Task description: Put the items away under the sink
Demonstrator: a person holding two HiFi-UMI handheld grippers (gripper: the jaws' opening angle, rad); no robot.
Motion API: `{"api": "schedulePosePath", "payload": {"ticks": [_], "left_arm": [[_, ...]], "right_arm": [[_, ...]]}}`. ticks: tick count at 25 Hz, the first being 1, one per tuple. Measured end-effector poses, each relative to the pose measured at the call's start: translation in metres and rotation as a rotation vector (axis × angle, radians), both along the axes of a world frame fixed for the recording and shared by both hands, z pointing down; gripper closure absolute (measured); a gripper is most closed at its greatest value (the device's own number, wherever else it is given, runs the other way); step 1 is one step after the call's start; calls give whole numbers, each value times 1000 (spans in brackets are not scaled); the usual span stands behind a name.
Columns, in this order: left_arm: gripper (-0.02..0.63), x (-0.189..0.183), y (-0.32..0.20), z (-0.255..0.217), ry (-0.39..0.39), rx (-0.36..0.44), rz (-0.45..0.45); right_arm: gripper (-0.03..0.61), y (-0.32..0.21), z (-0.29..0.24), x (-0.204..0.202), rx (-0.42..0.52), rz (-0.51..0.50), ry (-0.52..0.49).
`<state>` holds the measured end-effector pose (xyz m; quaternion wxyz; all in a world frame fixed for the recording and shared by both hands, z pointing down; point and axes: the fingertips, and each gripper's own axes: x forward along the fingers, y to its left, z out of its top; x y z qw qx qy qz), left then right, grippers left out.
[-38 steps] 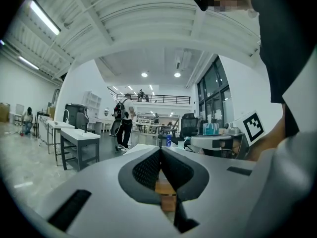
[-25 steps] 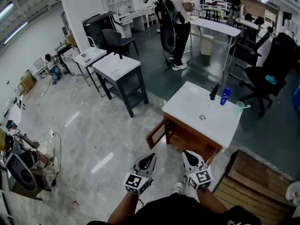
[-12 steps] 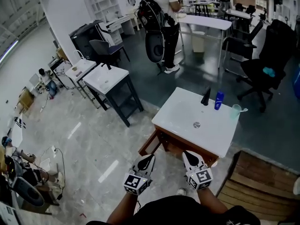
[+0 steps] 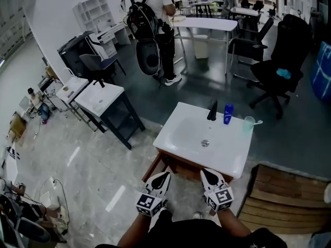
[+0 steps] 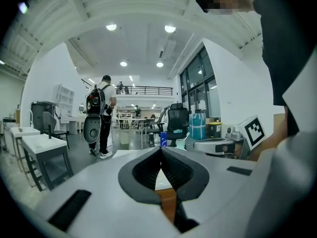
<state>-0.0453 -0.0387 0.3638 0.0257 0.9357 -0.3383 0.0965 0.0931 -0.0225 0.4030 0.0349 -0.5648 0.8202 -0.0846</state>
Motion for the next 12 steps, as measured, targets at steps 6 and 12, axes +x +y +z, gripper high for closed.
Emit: {"api": "schedulePosePath", "payload": {"ticks": [6,12], "left_arm": [[598,19,-41,9,28,-17,77],[598,30,-88,3,51,-12,180]], "right_arm": [[560,-24,-3,11,-7,75,20],[560,-57,-8,12,-21,155,43]]}}
